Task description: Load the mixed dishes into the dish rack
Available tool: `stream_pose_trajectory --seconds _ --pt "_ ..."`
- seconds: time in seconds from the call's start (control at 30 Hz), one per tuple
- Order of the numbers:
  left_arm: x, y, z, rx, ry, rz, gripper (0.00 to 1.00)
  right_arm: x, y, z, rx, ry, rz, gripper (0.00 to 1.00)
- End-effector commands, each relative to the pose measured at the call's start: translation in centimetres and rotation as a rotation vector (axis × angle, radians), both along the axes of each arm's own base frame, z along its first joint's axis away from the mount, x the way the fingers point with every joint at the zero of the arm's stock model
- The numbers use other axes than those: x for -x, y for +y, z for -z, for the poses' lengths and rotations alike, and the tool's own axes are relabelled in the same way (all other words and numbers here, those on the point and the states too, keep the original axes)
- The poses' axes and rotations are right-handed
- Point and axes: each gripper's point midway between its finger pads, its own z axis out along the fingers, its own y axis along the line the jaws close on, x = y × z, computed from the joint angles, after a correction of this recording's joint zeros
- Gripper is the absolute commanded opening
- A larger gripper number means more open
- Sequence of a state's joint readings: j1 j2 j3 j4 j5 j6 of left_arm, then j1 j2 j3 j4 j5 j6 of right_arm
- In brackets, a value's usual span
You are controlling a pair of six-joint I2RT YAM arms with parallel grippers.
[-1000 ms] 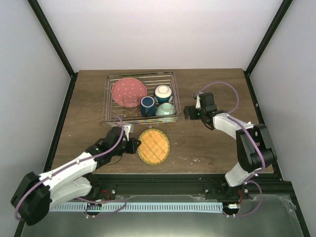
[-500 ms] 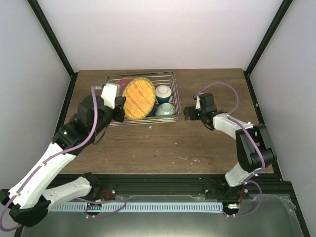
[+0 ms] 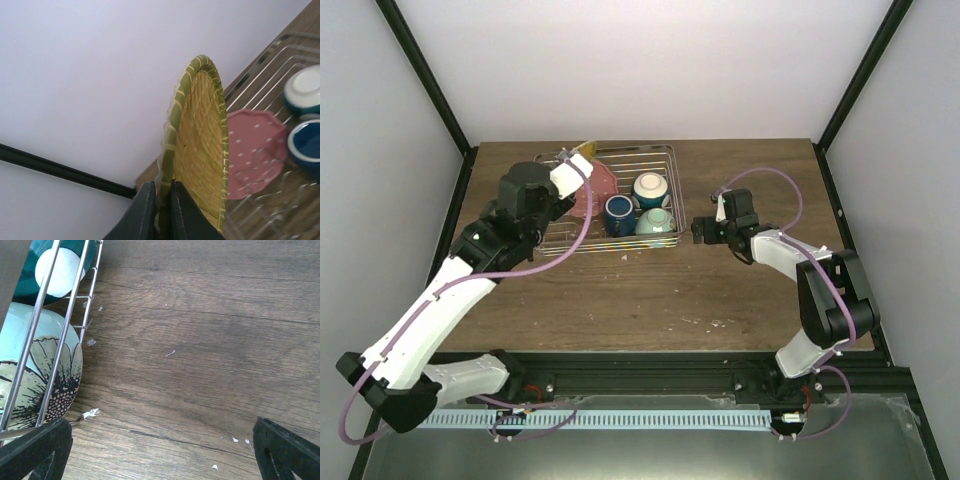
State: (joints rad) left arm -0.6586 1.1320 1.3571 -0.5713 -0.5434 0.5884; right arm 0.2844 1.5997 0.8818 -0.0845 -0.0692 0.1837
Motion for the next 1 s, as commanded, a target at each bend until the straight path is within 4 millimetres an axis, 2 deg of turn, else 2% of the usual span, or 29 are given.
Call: stream_pose_trajectory --seconds 0.0,0.2,0.33,0.43,0.53,0.97 --pt "-1.9 1.0 -2.5 -0.245 -0.145 0.016 0.0 -0.3 -0.2 0.4 0.012 0.0 -0.004 1.0" --pt "-3.8 -0.3 1.5 -0.502 -0.103 0.113 0.0 -0.4 -0.2 0.7 0.016 0.006 -0.002 1.0" --pt "-4.0 -1.9 3.6 -0.547 -0.059 0.201 0.0 -0.5 -0.3 1.0 0.02 0.013 -0.001 1.0" --pt "-3.9 -3.3 6.3 -0.652 -0.034 0.275 0.0 -0.5 -0.2 1.2 0.02 0.015 -0.004 1.0" --pt "-4.6 -3.6 8.7 -0.768 -0.005 0.27 0.0 -0.6 -0.2 1.5 0.022 0.021 -0.003 1.0" --pt "-7.0 -4.0 12.5 -0.946 0.045 0.255 0.0 -0.7 -0.1 2.4 0.023 0.039 -0.007 1.0"
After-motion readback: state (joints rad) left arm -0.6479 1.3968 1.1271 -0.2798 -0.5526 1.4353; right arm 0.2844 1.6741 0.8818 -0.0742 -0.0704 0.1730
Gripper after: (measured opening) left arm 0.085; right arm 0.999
